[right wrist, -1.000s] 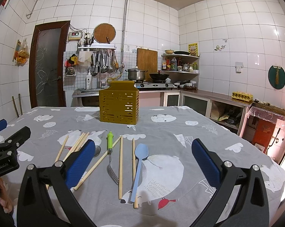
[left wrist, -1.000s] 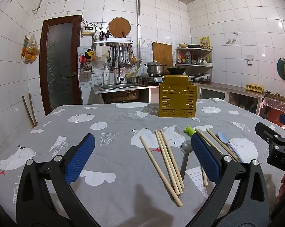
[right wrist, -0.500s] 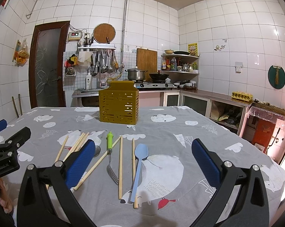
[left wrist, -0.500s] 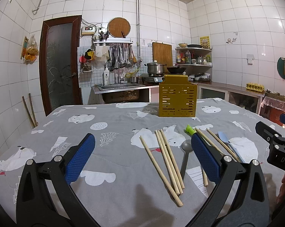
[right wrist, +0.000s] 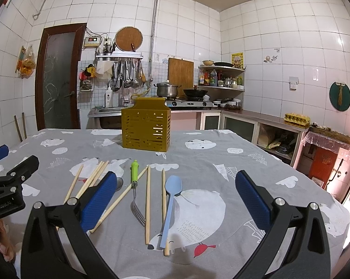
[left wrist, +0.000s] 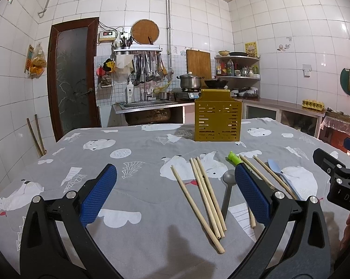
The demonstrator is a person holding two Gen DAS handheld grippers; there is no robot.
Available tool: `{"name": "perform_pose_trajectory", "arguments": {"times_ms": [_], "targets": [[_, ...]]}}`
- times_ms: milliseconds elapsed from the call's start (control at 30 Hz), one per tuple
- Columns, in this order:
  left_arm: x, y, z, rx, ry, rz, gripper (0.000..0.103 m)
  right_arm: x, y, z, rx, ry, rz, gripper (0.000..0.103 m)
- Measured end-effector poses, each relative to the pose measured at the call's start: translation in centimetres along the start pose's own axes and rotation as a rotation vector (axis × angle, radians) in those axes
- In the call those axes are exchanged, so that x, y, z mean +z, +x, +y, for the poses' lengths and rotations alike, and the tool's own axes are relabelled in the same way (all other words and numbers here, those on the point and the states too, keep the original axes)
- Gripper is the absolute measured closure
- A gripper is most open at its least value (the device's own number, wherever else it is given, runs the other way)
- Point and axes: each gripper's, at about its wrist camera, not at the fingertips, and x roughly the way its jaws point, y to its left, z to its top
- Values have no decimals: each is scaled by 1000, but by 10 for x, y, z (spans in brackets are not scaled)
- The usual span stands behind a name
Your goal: Organize utensils
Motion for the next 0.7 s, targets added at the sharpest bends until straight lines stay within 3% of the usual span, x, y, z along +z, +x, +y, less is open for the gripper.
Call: {"name": "perform_pose_trajectory", "arguments": {"times_ms": [367,500,567,700], "targets": [[-2,-2,-4,3,13,-17,5,-1,-3,3,-4,1,-15,4],[-1,4,-5,-15,16,17,5,1,-4,6,13,-12,-11,4],[4,9,-8,-27,39,45,5,6,0,5,47,4,8,4],[24,15,-13,-14,91,27,5,31,18,1,54,-1,16,4]]}}
